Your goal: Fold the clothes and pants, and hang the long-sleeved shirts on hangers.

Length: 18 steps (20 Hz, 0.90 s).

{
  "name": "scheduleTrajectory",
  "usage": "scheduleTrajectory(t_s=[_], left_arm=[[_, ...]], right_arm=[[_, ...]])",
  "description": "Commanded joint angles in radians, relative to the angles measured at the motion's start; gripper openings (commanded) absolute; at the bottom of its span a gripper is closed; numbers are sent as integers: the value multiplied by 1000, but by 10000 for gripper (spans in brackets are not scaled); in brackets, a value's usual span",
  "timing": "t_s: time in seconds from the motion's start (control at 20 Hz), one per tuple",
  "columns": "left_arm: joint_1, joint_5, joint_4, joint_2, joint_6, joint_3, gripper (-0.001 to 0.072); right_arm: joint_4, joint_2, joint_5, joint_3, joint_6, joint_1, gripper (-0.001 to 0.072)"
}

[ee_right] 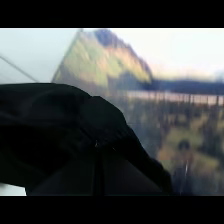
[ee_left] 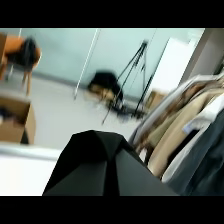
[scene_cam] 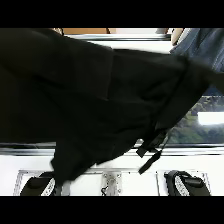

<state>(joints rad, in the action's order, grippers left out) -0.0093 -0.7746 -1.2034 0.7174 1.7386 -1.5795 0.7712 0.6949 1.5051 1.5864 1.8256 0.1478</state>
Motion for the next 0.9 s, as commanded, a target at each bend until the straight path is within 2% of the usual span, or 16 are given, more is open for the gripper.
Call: scheduleTrajectory(t_s=[0.0,0.1,0.2,0.35,0.4,0.5,0.6,0.85], left_arm=[[1,-31,26,200,5,66,8],[0,-30,105,374,4,58,9],[-21,-29,161,570,-6,-9,9],[-71,-42,159,835,-29,-182,9],[-90,-53,159,905,-29,-238,9],[-109,-72,159,994,-29,-311,9],[-113,-101,158,1049,-29,-365,8],[-60,-229,157,1057,-28,-431,8]], right_arm=[[22,5,72,-193,121,0,16],[23,42,0,-327,111,0,16],[24,122,-124,-428,42,-10,17],[63,303,-308,-445,-35,-27,16],[64,362,-396,-445,-108,-43,16],[65,464,-528,-444,-193,-42,16],[67,547,-626,-442,-202,-31,16],[79,559,-685,-428,-241,-26,16]])
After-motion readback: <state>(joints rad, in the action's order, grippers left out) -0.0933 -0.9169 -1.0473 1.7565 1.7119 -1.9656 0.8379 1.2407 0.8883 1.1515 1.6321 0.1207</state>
